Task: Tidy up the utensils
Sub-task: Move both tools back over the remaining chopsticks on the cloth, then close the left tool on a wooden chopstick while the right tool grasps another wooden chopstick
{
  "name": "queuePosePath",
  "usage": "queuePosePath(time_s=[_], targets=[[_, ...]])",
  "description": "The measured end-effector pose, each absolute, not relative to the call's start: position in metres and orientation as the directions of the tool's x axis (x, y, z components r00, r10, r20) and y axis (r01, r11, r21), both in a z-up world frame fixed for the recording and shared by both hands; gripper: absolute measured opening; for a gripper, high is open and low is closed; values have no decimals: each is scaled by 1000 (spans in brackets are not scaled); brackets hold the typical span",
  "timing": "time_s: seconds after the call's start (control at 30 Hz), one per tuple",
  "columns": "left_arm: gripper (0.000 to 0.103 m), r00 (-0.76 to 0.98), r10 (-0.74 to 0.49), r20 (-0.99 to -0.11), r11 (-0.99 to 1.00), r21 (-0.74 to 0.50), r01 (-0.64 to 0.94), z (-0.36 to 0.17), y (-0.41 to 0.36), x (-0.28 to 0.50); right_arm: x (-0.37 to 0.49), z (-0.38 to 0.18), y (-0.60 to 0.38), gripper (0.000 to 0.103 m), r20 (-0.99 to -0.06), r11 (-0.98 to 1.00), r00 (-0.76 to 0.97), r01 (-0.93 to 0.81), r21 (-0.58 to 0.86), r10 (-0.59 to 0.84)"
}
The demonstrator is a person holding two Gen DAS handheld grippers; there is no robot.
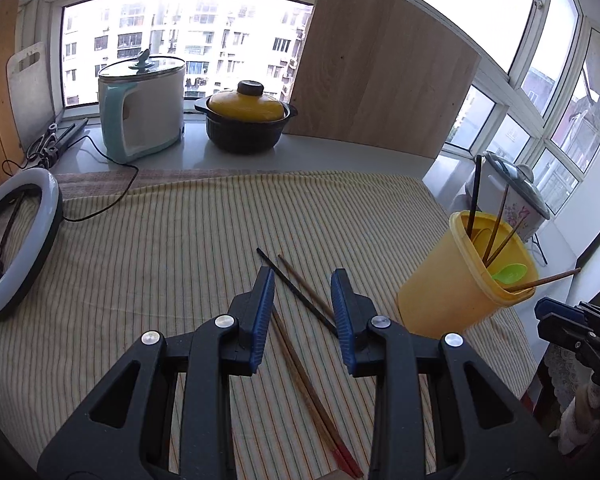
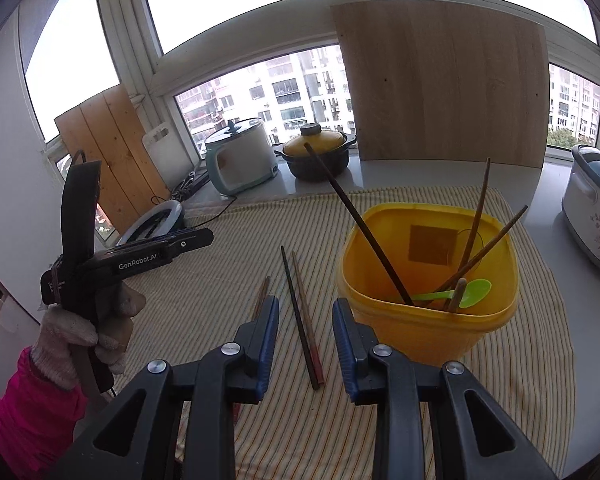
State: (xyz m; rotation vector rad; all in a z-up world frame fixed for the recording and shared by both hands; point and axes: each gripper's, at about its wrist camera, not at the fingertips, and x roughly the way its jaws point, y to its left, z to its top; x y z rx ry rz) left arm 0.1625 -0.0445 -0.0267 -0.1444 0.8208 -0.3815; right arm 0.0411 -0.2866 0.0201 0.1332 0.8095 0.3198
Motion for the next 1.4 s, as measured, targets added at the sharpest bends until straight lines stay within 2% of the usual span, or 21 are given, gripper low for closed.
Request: queuePosePath(time_s=[0.27, 0.53, 0.7, 0.8, 0.9, 1.23, 1.3, 1.4], targets=[[29, 493, -382, -782, 923, -301, 237, -86, -45, 165, 46, -36, -259, 29, -761, 938, 550, -236, 254, 344], [29, 402, -385, -830, 921, -324, 215, -122, -50, 171, 46, -68, -251, 29, -791, 930, 489, -214, 299, 367], [29, 354, -405, -843, 914, -363, 181, -131, -50, 177, 48, -77, -248, 29, -803, 927, 463, -214, 310, 375], [29, 356, -382, -853, 924, -340, 176, -131, -53, 179, 51, -76, -250, 29, -802, 925, 462, -207, 318, 379], [22, 347, -361, -865, 932, -318, 177, -134, -57, 181, 56, -76, -249, 29, -800, 923, 462, -204, 325, 384], [21, 336, -306, -891, 947, -247, 208, -133, -74, 188, 61, -82, -251, 29, -807, 925, 452, -187, 331, 380], [15, 336, -297, -894, 948, -234, 217, -132, -77, 189, 62, -81, -251, 29, -807, 926, 454, -187, 328, 378], [14, 336, -289, -896, 949, -224, 221, -131, -81, 193, 64, -80, -250, 29, -809, 927, 454, -186, 324, 374]])
